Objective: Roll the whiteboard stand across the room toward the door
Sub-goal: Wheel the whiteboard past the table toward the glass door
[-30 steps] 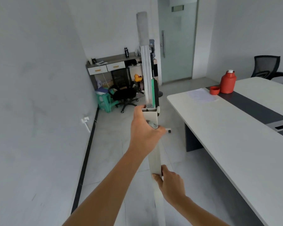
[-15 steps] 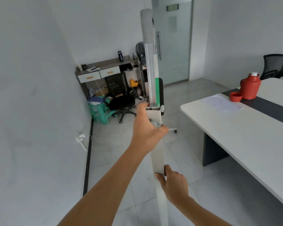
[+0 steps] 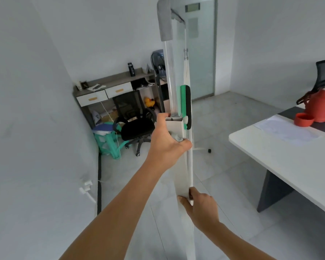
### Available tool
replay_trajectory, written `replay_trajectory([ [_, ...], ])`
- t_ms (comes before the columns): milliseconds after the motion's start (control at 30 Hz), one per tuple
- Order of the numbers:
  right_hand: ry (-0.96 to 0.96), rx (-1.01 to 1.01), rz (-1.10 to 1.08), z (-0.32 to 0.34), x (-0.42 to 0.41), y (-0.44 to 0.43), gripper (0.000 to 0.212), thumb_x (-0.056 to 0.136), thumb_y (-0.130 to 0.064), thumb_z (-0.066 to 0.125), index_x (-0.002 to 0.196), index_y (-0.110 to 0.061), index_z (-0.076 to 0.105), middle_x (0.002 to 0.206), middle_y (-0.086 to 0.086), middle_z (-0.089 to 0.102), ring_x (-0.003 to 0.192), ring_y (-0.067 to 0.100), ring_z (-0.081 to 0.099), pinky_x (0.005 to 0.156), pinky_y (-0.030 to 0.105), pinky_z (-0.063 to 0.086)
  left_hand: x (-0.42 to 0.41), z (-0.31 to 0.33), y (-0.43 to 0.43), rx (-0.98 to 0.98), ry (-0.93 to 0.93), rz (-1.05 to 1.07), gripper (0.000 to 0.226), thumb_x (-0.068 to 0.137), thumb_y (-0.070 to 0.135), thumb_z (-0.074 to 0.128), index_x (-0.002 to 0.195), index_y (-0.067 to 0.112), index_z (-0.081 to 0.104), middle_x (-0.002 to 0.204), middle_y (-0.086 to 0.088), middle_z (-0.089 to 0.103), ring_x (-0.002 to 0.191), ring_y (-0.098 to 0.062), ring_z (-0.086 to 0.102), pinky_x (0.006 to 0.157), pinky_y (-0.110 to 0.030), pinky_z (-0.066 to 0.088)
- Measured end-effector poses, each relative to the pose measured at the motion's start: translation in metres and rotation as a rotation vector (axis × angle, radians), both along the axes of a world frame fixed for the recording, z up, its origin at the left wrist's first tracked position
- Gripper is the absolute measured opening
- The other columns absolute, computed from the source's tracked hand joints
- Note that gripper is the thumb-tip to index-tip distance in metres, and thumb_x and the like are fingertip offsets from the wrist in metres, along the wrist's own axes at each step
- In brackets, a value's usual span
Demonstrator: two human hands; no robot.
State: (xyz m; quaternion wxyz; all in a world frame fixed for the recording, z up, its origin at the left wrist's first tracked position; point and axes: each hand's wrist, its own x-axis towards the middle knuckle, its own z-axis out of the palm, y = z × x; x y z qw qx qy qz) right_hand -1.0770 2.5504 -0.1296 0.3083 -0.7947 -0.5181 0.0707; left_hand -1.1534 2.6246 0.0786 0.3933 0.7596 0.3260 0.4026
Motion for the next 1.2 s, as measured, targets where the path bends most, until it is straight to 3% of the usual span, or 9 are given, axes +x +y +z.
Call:
replay_trajectory([
  [233, 0.023, -0.023, -0.089, 0.004, 0.001, 0.136, 0.041, 0.084, -0.059, 0.050, 0.082, -0.018, 0.055, 0.070, 0.002, 0.073, 0.059, 0.029, 0.065, 0.051, 0.034, 0.051, 0.008, 0.001, 0.141, -0.032, 0.009, -0.064, 0.071, 0.066, 0.006, 0.080, 0.118, 0.032, 0.039, 0.105, 0.008, 0.057, 0.095, -0.010, 0.063, 0.077, -0.028, 0.061],
  [367, 0.045, -0.021, -0.144, -0.001, 0.006, 0.206, 0.051, 0.080, -0.068, 0.036, 0.082, -0.021, 0.055, 0.076, 0.001, 0.075, 0.063, 0.026, 0.067, 0.055, 0.036, 0.054, 0.017, 0.000, 0.215, -0.019, -0.006, -0.100, 0.068, 0.065, 0.003, 0.077, 0.114, 0.031, 0.040, 0.096, 0.008, 0.059, 0.087, -0.012, 0.064, 0.078, -0.040, 0.060],
  [600, 0.058, 0.011, -0.285, 0.005, 0.008, 0.345, 0.037, 0.086, -0.055, 0.054, 0.087, -0.018, 0.059, 0.081, 0.000, 0.075, 0.071, 0.029, 0.068, 0.053, 0.031, 0.044, 0.034, 0.003, 0.360, -0.009, -0.010, -0.218, 0.067, 0.066, 0.005, 0.073, 0.121, 0.023, 0.040, 0.096, 0.010, 0.056, 0.093, -0.019, 0.063, 0.083, -0.048, 0.056],
  [800, 0.107, -0.004, -0.415, 0.009, 0.023, 0.449, 0.034, 0.087, -0.053, 0.055, 0.087, -0.019, 0.055, 0.086, -0.001, 0.075, 0.076, 0.031, 0.067, 0.059, 0.035, 0.051, 0.064, 0.001, 0.468, 0.013, -0.016, -0.282, 0.064, 0.056, 0.017, 0.070, 0.111, 0.032, 0.040, 0.111, -0.001, 0.058, 0.098, -0.022, 0.065, 0.086, -0.048, 0.056],
  [1067, 0.084, 0.012, -0.477, 0.008, 0.066, 0.589, 0.036, 0.087, -0.054, 0.054, 0.087, -0.018, 0.055, 0.083, 0.002, 0.075, 0.072, 0.031, 0.066, 0.055, 0.033, 0.045, 0.113, 0.001, 0.612, 0.033, 0.004, -0.355, 0.067, 0.058, 0.015, 0.071, 0.117, 0.025, 0.040, 0.108, -0.003, 0.061, 0.094, -0.022, 0.064, 0.082, -0.048, 0.056],
  [1200, 0.095, 0.031, -0.510, 0.006, 0.098, 0.664, 0.038, 0.086, -0.055, 0.055, 0.088, -0.018, 0.058, 0.084, 0.002, 0.076, 0.074, 0.033, 0.067, 0.058, 0.035, 0.051, 0.147, 0.003, 0.687, 0.021, 0.019, -0.407, 0.067, 0.060, 0.012, 0.071, 0.117, 0.026, 0.039, 0.106, -0.003, 0.062, 0.092, -0.022, 0.066, 0.081, -0.048, 0.057],
])
